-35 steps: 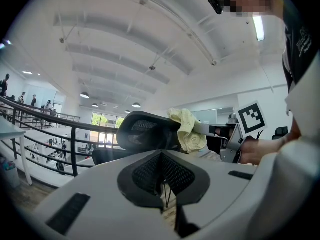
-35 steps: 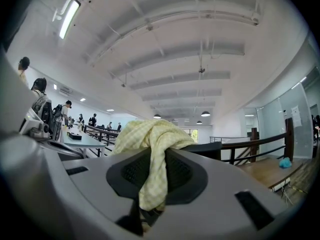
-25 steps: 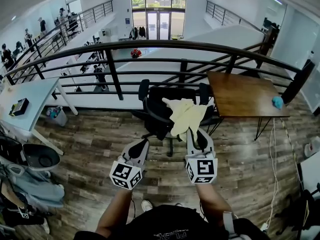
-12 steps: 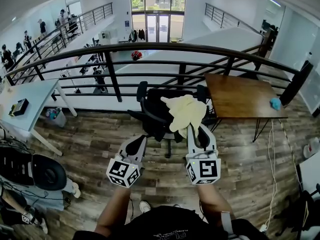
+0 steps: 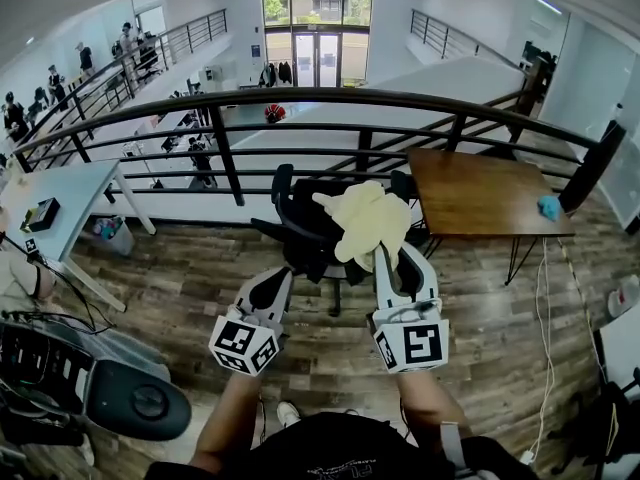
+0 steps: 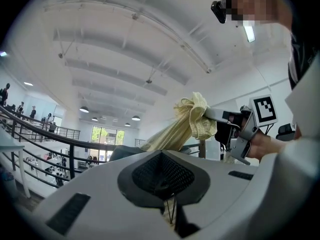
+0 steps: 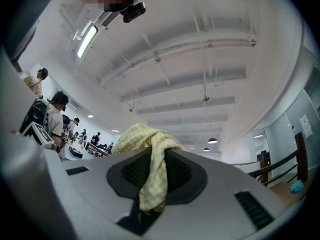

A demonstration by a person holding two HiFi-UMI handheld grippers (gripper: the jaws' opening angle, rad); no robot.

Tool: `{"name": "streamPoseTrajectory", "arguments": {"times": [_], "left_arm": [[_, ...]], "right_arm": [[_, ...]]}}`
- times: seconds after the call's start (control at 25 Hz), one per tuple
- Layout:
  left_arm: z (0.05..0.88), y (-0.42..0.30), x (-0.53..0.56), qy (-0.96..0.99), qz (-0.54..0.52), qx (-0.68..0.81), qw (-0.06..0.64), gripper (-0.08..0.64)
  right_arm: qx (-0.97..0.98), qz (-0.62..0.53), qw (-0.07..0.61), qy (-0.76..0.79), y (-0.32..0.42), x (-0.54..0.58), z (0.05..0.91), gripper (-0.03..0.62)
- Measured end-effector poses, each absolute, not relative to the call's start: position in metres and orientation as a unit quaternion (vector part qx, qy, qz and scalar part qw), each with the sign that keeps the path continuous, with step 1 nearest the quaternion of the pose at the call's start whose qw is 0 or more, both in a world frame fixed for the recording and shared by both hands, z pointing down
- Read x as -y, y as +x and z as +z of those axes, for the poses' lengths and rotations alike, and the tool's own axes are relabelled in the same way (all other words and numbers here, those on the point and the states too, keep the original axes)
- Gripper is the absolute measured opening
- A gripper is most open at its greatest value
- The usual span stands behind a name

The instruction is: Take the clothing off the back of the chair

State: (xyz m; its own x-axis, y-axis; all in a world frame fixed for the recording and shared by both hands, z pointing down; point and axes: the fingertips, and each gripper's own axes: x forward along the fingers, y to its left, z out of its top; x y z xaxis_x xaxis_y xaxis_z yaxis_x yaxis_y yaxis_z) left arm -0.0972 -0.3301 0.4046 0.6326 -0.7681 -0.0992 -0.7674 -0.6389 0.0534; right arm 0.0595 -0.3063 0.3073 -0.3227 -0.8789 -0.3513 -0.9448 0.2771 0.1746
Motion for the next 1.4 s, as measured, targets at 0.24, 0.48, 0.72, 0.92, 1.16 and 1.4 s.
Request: {"name": "streamPoseTrajectory", "arguments": {"times": [0.24,0.48,0.72,0.92,1.16,1.4], "left_arm": [[0.380,-0.089,0.313,0.900,-0.075,0.429,-0.017,0.012],[0.371,-0.077,0.301,0.892,-0.076,0.445,-0.028,0.014],[0.375,-0.052,0.278,0.888,-0.075,0.453,-0.026,0.012],[0.383,-0.045,0.259,0.880,-0.064,0.470,-0.030,0.012],[0.391,-0.045,0.238,0.876,-0.054,0.478,-0.026,0.012],[0.397,-0.056,0.228,0.876,-0.057,0.479,-0.020,0.014]], "right_arm": [[-0.800,0.180,0.102,-0.564,0.074,0.293,0.299,0.071],[-0.812,0.188,0.105,-0.543,0.079,0.269,0.292,0.071],[-0.819,0.192,0.111,-0.528,0.099,0.244,0.288,0.071],[-0.825,0.197,0.116,-0.517,0.110,0.221,0.286,0.071],[-0.833,0.183,0.107,-0.511,0.108,0.205,0.303,0.071],[-0.831,0.182,0.078,-0.519,0.100,0.188,0.320,0.071]]}}
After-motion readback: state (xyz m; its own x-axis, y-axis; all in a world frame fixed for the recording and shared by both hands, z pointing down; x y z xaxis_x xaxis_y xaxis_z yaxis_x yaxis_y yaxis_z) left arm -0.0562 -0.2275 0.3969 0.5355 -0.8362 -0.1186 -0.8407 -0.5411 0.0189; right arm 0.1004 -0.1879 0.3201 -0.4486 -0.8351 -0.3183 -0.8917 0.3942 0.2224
